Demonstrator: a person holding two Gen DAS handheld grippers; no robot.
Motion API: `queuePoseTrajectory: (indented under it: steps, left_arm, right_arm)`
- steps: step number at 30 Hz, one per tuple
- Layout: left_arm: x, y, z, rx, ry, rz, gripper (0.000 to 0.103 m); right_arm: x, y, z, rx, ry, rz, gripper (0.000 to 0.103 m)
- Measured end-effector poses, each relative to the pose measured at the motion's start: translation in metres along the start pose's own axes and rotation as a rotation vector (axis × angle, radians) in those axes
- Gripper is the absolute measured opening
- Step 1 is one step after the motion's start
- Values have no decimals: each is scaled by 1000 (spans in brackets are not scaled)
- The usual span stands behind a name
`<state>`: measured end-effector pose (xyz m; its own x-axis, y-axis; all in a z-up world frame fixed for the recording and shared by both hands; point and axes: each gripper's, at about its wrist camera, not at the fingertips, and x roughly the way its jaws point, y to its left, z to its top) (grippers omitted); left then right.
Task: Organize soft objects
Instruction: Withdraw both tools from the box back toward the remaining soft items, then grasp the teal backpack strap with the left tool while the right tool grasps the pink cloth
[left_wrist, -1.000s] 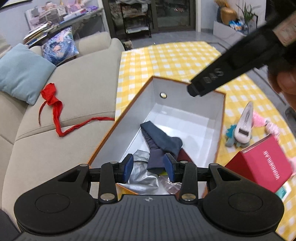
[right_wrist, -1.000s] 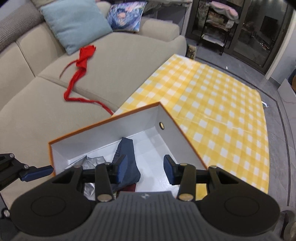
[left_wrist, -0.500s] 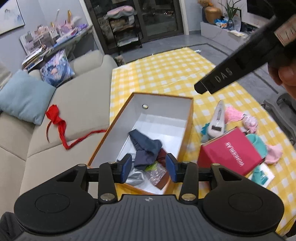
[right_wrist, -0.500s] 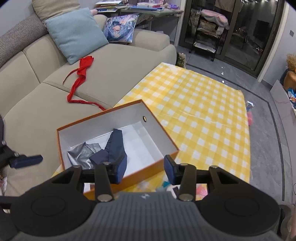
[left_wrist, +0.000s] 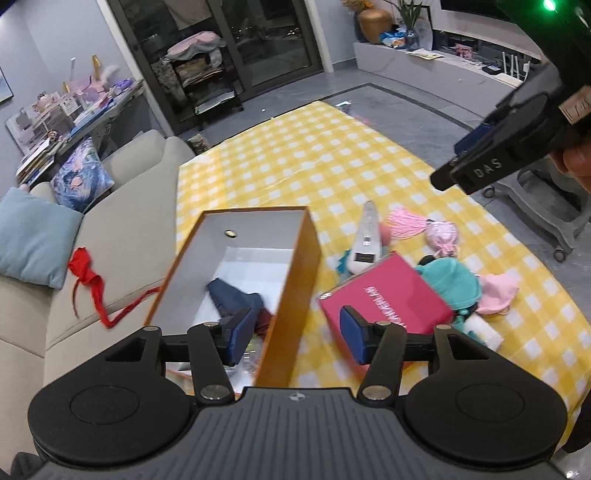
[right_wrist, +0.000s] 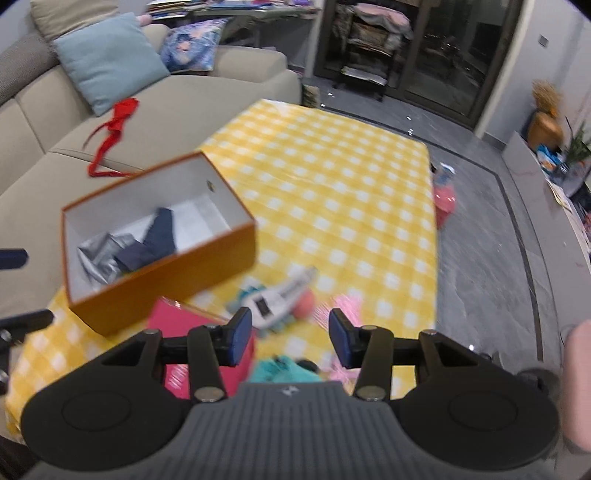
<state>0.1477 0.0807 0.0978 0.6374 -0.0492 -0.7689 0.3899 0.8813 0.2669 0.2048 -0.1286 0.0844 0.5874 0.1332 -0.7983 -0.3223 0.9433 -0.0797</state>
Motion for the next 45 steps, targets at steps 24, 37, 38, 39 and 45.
queuePoseTrajectory:
  steps: [24,37,38,39,45]
  left_arm:
    - [62,-98,-118,-175,-30,-244,70]
    - [118,-141,-108,-98,18,-306,70]
    - [121,-144,-107,-93,24,-305,70]
    - [125,-146,-107,-90,30,-301,70]
    - [139,-153,-101,-92,42,-314,69]
  right_arm:
    - [71,-77,-207,187,96,-48,51]
    - [81,-82,-231,248,92,-2,56]
    - [83,-81,-230,241,93,3,56]
    - [84,-82,-229,237,96,5,56]
    - [90,-78,-222,251,93,46,61]
